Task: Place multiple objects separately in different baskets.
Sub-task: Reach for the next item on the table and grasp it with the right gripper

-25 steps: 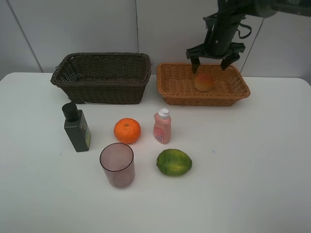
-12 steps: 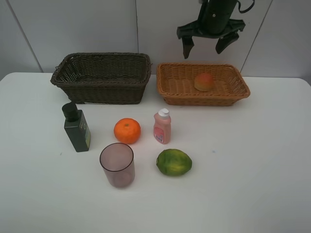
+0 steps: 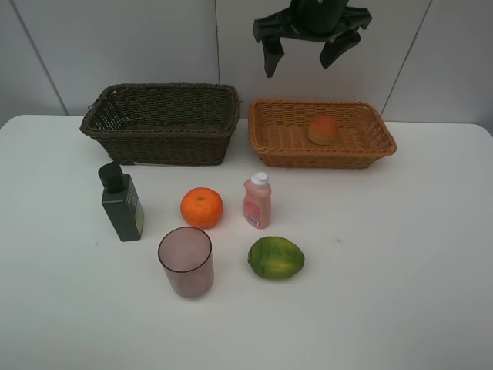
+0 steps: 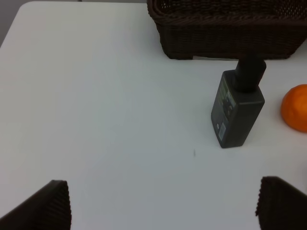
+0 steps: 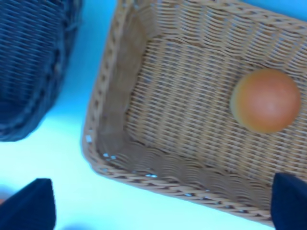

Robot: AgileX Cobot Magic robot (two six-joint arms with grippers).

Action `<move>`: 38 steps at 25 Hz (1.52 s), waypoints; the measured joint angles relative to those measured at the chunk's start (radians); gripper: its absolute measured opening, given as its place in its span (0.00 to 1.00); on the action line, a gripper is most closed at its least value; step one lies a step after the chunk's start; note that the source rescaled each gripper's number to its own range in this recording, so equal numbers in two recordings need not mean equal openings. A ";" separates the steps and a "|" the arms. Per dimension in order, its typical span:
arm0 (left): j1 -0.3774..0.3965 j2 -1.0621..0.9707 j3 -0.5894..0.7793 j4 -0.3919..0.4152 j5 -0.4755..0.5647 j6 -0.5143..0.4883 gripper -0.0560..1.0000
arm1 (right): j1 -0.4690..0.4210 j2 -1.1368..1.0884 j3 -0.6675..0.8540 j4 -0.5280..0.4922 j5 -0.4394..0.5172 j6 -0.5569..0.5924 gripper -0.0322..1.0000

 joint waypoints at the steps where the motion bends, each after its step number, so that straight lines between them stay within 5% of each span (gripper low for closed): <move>1: 0.000 0.000 0.000 0.000 0.000 0.000 1.00 | 0.008 -0.005 0.000 0.000 0.000 0.001 0.97; 24: 0.000 0.000 0.000 0.000 0.000 0.000 1.00 | 0.152 -0.009 0.008 0.027 0.002 0.033 0.97; 38: 0.000 0.000 0.000 0.000 0.000 0.000 1.00 | 0.151 -0.080 0.374 0.047 -0.009 0.007 0.97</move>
